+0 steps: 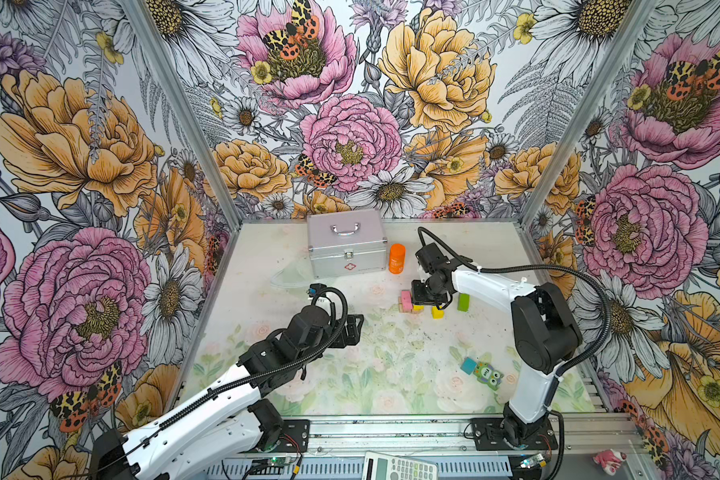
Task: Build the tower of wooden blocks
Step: 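Set the yellow bar down against the wooden blocks and open the right gripper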
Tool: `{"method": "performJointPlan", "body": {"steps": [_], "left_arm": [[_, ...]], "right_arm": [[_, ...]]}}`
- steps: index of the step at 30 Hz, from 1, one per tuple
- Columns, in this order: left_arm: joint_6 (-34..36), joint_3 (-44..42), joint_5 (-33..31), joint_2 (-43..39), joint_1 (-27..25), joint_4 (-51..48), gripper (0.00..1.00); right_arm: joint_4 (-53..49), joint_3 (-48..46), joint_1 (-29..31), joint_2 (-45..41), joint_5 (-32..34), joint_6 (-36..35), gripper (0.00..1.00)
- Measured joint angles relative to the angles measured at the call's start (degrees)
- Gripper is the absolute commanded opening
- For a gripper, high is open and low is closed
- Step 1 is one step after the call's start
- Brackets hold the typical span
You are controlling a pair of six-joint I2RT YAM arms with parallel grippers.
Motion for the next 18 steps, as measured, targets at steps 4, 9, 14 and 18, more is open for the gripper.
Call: {"method": "performJointPlan", "body": {"steps": [4, 9, 14, 18], "left_arm": [[0.0, 0.0, 0.0, 0.0, 0.0, 0.0, 0.99], [0.02, 0.0, 0.0, 0.48, 0.0, 0.0, 0.99], [0.02, 0.0, 0.0, 0.7, 0.0, 0.0, 0.99], [0.02, 0.0, 0.0, 0.7, 0.0, 0.02, 0.99]], "right_arm": [[0.0, 0.0, -0.02, -0.07, 0.02, -0.02, 0.41], [-0.02, 0.0, -0.13, -0.72, 0.11, -0.28, 0.41], [-0.04, 0.0, -0.13, -1.51, 0.15, -0.42, 0.42], [-0.04, 0.0, -0.13, -2.03, 0.15, -0.31, 0.64]]}}
